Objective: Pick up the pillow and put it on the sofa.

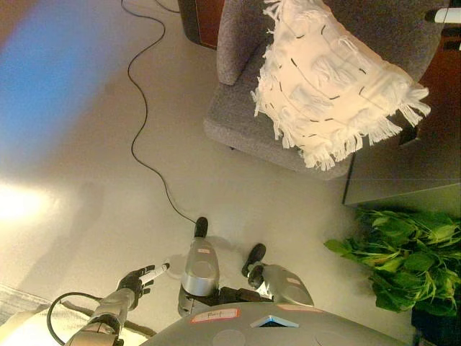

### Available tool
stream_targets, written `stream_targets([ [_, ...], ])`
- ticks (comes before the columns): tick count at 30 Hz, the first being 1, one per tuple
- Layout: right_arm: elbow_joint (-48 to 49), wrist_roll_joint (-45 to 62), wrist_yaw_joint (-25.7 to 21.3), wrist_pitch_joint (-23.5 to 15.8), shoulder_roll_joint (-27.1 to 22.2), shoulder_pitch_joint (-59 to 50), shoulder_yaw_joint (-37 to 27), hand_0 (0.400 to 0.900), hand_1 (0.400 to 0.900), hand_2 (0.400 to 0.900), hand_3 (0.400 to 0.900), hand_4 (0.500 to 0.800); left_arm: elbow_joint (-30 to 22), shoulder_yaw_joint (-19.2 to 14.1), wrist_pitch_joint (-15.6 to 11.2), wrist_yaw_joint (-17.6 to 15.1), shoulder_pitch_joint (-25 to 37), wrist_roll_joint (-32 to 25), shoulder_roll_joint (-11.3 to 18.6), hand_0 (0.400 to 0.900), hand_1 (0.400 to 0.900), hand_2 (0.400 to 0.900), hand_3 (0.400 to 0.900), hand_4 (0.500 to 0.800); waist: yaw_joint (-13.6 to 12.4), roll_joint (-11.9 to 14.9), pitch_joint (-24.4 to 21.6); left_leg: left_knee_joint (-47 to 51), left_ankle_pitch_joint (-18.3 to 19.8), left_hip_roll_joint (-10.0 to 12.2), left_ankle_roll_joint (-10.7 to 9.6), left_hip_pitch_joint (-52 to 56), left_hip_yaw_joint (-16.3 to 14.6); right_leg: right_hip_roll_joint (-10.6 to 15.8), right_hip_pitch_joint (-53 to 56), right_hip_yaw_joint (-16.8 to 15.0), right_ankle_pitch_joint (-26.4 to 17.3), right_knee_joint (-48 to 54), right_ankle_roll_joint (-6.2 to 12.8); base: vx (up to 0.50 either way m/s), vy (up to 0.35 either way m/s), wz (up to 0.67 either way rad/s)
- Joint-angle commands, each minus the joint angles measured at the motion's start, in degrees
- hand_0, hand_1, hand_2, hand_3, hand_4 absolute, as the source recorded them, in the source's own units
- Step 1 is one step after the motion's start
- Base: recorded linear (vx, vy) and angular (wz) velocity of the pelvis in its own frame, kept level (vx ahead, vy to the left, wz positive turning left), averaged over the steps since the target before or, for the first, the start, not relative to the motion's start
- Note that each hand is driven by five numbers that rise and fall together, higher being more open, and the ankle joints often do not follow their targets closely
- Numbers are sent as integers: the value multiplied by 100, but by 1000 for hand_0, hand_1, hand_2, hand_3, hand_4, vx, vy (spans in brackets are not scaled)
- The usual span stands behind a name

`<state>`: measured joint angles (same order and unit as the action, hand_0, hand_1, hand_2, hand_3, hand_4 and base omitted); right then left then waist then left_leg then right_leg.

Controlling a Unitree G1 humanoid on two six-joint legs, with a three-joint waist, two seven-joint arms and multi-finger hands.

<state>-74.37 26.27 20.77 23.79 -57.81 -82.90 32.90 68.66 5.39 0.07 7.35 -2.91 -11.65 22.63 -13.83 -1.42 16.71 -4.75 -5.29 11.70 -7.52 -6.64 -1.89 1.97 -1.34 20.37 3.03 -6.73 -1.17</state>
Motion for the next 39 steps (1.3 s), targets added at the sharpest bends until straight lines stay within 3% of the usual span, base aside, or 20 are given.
stream_targets([
  [1, 321, -115, -156, -309, -501, -528, 313, 900, 900, 900, 900, 800, 37, 310, 64, -30, -495, -10, 294, 900, 900, 900, 900, 800, 82, -43, -564, -205, -828, 398, -399, -504, 128, 18, 140, -110, 742, -241, 82, 39, -12, -1],
  [6, 345, -80, -277, -386, -626, -363, 215, 900, 900, 900, 900, 800, 85, 317, 34, 27, -525, 62, 311, 900, 900, 900, 900, 800, 150, -35, -571, -234, -806, 343, -398, -468, 156, 47, 127, -172, 719, -236, 93, 13, 13, -4],
  [13, 726, -33, 133, -578, -944, 830, -462, 900, 900, 900, 900, 800, 89, 370, 34, 1, -410, 106, 225, 900, 900, 900, 900, 800, 413, 105, -716, -74, -448, 184, -296, -242, -52, 198, 158, -256, 548, -52, 195, 0, 64, -11],
  [20, 1900, 294, 148, -775, -767, 3942, -2490, 900, 900, 900, 900, 800, 124, 338, 44, 101, -284, 2, 121, 900, 900, 900, 900, 800, 924, 185, -953, 131, -17, -16, -188, 166, -440, 412, 322, -373, 380, 158, 336, 16, 103, -15],
  [24, 2723, 684, -344, -904, 160, 5710, -3391, 900, 900, 900, 900, 800, 183, 227, 89, 50, -166, -46, 4, 900, 900, 900, 900, 800, 1243, 204, -1058, 290, 223, -81, -136, 455, -716, 477, 401, -459, 233, 353, 419, -46, 92, -10],
  [27, 3086, 887, -655, -1170, 1007, 6657, -3710, 900, 900, 900, 900, 800, 262, 132, 137, 29, -107, 49, -72, 900, 900, 900, 900, 800, 1392, 218, -1101, 380, 316, -117, -112, 632, -848, 500, 449, -528, 88, 541, 497, -63, 64, -8],
  [32, 3234, 851, -906, -1627, 2224, 7562, -3708, 900, 900, 900, 900, 800, 347, -47, 234, -168, -24, 264, -134, 900, 900, 900, 900, 800, 1632, 213, -1182, 480, 422, -152, -45, 904, -1049, 500, 510, -661, -52, 681, 584, -57, 65, -13],
  [39, 2684, 966, -787, -2287, 2984, 7875, -3413, 900, 900, 900, 900, 800, 377, 1, 419, -312, 274, 376, -218, 900, 900, 900, 900, 800, 1795, 192, -1338, 580, 540, -245, 70, 1155, -1181, 467, 600, -765, -191, 845, 651, -59, 61, -12],
])
